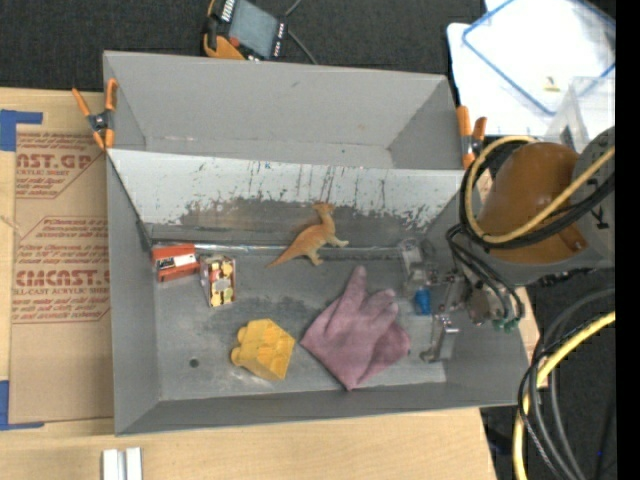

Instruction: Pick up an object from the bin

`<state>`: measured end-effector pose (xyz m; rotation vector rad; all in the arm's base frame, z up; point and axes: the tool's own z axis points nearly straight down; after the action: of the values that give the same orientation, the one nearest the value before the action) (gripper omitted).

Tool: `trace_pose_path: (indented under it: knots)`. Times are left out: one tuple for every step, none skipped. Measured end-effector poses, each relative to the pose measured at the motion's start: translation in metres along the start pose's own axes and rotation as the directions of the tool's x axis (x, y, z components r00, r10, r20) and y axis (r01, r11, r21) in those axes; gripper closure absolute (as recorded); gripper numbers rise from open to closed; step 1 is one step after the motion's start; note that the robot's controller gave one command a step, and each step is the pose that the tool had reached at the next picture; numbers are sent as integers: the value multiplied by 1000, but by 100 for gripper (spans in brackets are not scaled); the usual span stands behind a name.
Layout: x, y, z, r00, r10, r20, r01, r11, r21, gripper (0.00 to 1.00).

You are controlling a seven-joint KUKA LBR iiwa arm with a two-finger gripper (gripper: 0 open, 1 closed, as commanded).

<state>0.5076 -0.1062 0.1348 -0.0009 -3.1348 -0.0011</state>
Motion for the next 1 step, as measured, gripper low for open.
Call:
trace_pose_path:
  knots:
    - [-2, 0, -4, 1000, -2, 8, 2, 1000, 1, 0]
